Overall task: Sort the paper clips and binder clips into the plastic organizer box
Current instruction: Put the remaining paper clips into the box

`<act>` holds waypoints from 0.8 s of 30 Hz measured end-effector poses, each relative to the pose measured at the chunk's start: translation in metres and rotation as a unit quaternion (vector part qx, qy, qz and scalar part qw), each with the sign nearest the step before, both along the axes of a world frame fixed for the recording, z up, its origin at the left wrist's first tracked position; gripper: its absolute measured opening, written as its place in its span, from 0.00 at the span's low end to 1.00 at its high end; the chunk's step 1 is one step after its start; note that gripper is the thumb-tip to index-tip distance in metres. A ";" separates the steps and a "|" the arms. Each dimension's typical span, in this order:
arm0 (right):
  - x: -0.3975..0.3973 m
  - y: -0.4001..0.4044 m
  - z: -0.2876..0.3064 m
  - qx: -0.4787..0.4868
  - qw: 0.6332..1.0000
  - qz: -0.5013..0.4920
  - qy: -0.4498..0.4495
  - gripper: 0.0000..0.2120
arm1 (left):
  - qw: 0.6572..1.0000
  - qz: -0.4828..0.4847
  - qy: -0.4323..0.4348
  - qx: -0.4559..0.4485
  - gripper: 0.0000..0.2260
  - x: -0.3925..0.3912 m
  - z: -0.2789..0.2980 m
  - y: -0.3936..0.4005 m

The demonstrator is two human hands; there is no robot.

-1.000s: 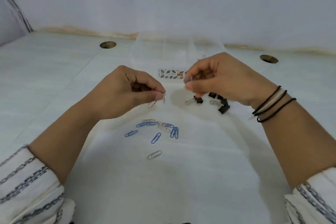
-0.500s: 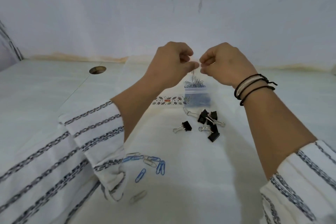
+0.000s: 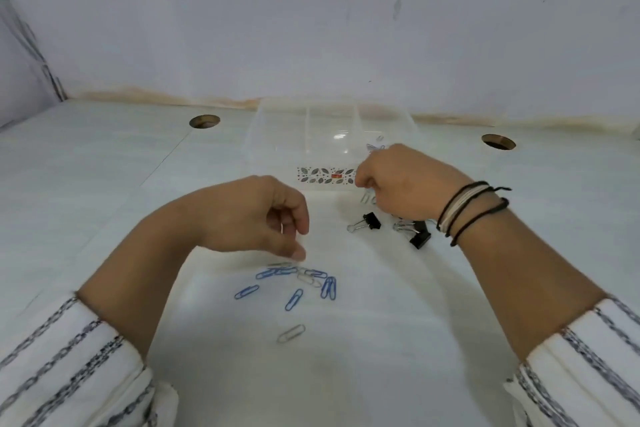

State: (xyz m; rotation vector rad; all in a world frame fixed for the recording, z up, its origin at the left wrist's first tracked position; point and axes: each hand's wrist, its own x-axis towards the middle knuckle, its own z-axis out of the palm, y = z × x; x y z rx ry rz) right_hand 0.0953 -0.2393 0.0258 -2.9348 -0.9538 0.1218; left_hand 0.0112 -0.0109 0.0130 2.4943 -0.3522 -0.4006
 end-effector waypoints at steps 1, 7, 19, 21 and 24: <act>0.000 0.003 -0.007 -0.026 1.000 0.000 -0.004 0.09 | 1.000 -0.001 0.015 0.000 0.11 -0.002 -0.005 0.004; -0.005 0.012 -0.026 -0.070 0.997 0.020 -0.028 0.02 | 0.995 -0.006 0.091 0.032 0.15 -0.006 -0.008 0.029; 0.000 0.000 -0.017 -0.014 0.998 -0.033 -0.059 0.18 | 0.991 0.006 0.108 0.077 0.18 -0.008 -0.008 0.044; 0.000 0.000 -0.018 -0.005 0.998 -0.031 -0.058 0.18 | 0.991 0.005 0.107 0.077 0.17 -0.008 -0.009 0.044; -0.002 0.002 -0.021 -0.016 0.999 -0.020 -0.040 0.18 | 0.991 0.000 0.107 0.075 0.17 -0.008 -0.009 0.044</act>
